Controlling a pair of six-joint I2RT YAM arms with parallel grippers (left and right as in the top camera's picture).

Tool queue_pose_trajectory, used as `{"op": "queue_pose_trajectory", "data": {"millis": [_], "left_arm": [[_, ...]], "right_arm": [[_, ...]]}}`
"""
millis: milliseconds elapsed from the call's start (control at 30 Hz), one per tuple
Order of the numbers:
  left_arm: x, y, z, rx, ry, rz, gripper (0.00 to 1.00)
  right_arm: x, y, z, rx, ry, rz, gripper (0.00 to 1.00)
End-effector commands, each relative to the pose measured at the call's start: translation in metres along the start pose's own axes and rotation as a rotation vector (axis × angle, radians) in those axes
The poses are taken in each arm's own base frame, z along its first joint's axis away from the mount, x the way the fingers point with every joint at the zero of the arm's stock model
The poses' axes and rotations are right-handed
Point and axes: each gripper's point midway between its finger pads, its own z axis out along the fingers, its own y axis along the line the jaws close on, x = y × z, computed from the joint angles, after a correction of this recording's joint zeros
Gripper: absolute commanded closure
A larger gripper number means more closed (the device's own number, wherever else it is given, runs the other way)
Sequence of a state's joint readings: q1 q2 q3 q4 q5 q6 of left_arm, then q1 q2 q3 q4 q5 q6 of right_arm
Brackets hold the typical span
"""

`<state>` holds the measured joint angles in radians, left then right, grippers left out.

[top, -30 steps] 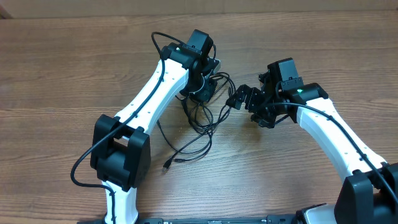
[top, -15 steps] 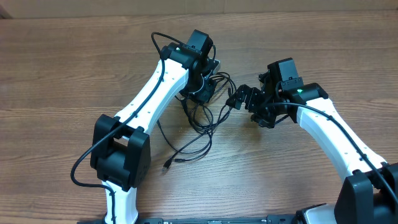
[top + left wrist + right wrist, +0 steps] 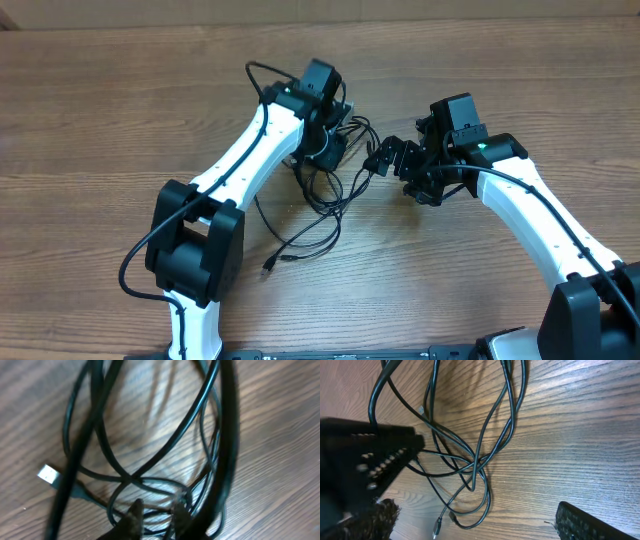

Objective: Untangle cables

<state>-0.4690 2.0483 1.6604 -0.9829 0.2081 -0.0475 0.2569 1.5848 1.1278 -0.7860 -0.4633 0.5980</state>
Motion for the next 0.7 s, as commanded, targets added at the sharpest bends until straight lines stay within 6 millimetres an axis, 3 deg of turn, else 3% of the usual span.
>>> {"op": "queue_pose_trajectory", "data": {"millis": [0,267,667], "left_arm": [[-0.001,0.001,-0.004,-0.001,-0.02,-0.001,0.96],[-0.005,-0.004,-0.021,0.006,-0.015,-0.002,0.96],[-0.014,-0.018,-0.087,0.007,-0.019,-0.001,0.96]], "right_arm": [[-0.006,0.007,-0.009,-0.013,-0.036,-0.024,0.0],[-0.006,0.007,-0.009,-0.013,-0.036,-0.024,0.0],[-0.006,0.007,-0.009,-0.013,-0.036,-0.024,0.0]]}}
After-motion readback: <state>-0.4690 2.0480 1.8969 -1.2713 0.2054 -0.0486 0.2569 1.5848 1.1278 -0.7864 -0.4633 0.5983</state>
